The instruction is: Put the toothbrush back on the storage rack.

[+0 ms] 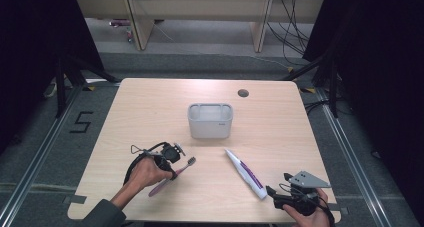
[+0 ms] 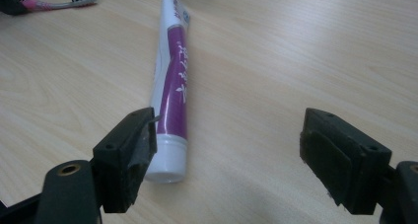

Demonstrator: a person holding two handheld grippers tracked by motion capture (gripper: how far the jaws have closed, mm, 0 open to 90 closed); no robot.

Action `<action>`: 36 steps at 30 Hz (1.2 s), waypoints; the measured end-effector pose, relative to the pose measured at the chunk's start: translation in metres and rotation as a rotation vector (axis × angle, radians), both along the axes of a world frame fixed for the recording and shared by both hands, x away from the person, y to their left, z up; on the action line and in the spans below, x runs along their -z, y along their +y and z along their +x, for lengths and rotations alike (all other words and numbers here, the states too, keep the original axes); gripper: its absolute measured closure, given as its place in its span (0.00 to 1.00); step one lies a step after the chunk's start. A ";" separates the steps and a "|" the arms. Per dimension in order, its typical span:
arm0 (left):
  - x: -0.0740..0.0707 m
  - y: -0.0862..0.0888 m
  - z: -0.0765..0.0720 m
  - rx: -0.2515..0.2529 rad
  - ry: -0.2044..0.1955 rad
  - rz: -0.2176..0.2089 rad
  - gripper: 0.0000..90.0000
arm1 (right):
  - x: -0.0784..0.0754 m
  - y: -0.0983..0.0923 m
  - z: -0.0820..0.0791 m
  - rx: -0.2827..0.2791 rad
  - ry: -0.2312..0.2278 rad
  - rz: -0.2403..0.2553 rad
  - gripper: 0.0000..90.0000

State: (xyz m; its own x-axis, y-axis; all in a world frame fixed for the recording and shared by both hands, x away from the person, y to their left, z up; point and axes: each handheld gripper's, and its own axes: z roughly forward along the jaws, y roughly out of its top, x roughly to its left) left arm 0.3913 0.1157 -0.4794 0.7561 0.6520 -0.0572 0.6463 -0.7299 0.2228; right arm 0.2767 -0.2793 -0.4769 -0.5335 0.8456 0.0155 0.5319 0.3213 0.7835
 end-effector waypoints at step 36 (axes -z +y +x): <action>-0.033 0.006 0.005 0.020 -0.108 -0.108 0.87 | 0.000 -0.001 0.000 0.005 -0.015 -0.002 0.25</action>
